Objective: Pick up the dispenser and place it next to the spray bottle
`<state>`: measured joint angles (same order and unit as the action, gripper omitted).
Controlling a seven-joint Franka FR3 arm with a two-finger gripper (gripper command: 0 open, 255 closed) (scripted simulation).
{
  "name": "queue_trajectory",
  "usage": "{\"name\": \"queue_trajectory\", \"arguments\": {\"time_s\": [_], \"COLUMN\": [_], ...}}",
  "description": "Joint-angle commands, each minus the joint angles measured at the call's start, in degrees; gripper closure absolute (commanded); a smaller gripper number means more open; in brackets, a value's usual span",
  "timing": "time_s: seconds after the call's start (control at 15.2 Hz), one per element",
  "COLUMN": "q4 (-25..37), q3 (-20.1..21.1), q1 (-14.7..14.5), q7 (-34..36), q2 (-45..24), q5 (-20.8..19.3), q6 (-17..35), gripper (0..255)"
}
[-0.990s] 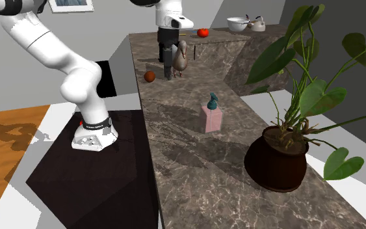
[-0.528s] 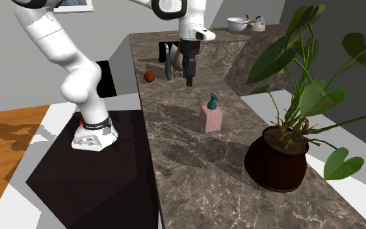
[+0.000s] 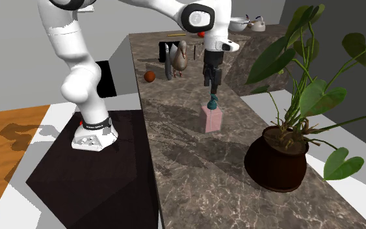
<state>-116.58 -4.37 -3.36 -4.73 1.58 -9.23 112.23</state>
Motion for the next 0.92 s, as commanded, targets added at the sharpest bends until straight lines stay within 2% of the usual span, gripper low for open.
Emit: {"name": "queue_trajectory", "arguments": {"time_s": [0.0, 0.53, 0.86], "q4": [3.6, 0.0, 0.0], "q3": [0.1, -0.3, -0.3], "q1": [-0.1, 0.4, 0.4], "q7": [-0.4, -0.3, -0.3], "q2": [-4.5, -6.4, -6.4], "q5": [-0.2, -0.5, -0.5], "q6": [1.2, 6.8, 6.8], "gripper": [0, 0, 0]}}
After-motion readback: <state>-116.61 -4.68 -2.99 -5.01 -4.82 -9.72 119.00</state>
